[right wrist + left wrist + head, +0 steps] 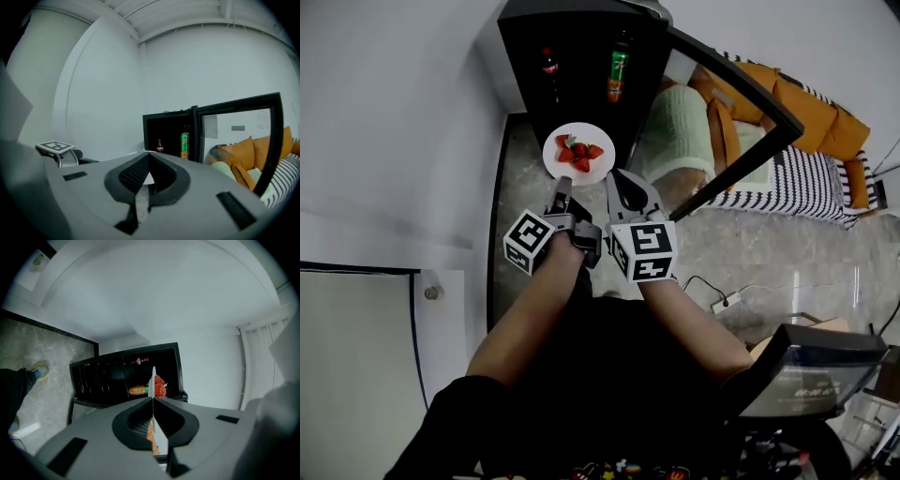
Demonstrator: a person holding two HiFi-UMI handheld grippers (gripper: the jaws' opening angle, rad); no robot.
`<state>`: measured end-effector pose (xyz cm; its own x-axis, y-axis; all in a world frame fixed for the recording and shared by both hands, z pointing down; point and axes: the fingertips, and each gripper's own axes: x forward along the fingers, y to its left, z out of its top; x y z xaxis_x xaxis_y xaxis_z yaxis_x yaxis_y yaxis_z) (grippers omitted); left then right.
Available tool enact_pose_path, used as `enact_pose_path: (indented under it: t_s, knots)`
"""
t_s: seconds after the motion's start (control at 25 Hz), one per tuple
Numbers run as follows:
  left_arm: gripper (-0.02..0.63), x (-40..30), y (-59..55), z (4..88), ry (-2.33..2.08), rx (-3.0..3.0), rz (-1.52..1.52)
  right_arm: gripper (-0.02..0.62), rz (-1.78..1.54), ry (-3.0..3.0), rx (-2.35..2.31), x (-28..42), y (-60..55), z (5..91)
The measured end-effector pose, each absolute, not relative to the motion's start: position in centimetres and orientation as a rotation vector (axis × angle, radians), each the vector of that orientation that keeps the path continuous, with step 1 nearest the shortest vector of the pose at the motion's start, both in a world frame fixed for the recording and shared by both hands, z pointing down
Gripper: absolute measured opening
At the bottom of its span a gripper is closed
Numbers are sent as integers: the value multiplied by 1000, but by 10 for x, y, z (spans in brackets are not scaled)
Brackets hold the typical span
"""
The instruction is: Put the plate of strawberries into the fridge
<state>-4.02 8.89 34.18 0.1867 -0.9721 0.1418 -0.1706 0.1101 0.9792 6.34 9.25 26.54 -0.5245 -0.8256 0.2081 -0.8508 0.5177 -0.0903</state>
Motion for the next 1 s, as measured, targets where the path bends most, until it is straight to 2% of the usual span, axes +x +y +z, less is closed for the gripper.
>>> enact_pose_path:
  t_s: [0.64,1.0]
  knots:
    - [9,-93,-80,370,-1151,1329,-757,5,297,-2472,1595,7,-74,287]
    - [9,-106,-123,404,-1093,1313,-679,5,379,-2378,1651,-11,-121,324]
